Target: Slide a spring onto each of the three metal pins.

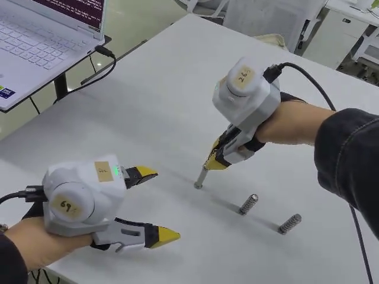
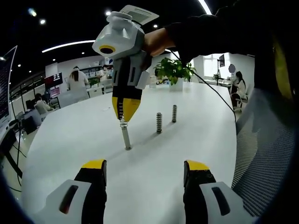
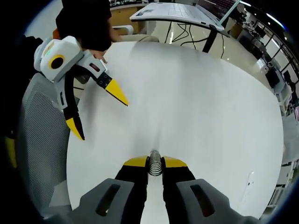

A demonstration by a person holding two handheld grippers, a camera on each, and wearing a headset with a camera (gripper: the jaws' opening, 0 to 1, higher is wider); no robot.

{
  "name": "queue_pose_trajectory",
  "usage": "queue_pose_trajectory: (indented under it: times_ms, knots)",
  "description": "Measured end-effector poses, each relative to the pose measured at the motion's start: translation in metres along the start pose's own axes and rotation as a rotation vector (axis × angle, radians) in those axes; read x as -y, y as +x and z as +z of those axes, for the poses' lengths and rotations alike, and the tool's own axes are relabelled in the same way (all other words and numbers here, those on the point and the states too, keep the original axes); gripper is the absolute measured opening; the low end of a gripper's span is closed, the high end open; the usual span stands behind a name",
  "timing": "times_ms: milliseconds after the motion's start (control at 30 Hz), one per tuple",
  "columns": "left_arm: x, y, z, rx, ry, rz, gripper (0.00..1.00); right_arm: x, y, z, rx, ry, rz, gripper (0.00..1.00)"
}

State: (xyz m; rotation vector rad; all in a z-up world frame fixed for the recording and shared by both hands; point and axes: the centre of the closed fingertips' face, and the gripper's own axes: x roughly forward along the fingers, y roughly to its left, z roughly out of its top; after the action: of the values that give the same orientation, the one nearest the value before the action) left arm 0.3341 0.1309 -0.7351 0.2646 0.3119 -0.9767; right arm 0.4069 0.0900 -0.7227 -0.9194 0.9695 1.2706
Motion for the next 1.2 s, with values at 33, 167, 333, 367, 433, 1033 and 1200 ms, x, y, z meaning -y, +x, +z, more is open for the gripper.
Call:
queue_pose_trajectory:
  times_ms: [33, 167, 333, 367, 433, 1033, 1200]
  knots:
    - [0.000, 0.000, 0.000, -0.001, 0.001, 0.000, 0.63, 0.001, 0.000, 0.000, -0.001, 0.000, 0.000, 0.08]
    - [0.000, 0.001, 0.000, 0.000, 0.000, -0.003, 0.62, 0.002, 0.002, -0.002, -0.005, 0.000, 0.003, 0.08]
    - [0.000, 0.001, -0.001, -0.004, -0.001, -0.004, 0.61, 0.002, 0.004, -0.004, -0.010, 0.001, 0.008, 0.08]
    - [0.001, 0.001, -0.001, -0.004, -0.002, -0.005, 0.61, 0.002, 0.005, -0.004, -0.009, 0.001, 0.008, 0.08]
    - [0.001, 0.001, -0.001, -0.005, -0.001, -0.005, 0.61, 0.002, 0.006, -0.004, -0.010, 0.003, 0.009, 0.08]
    - [0.002, 0.001, -0.001, -0.011, -0.005, -0.010, 0.59, -0.007, 0.030, -0.016, -0.040, 0.030, 0.048, 0.08]
    - [0.003, 0.002, -0.001, -0.010, -0.002, -0.013, 0.59, -0.010, 0.038, -0.019, -0.053, 0.019, 0.060, 0.08]
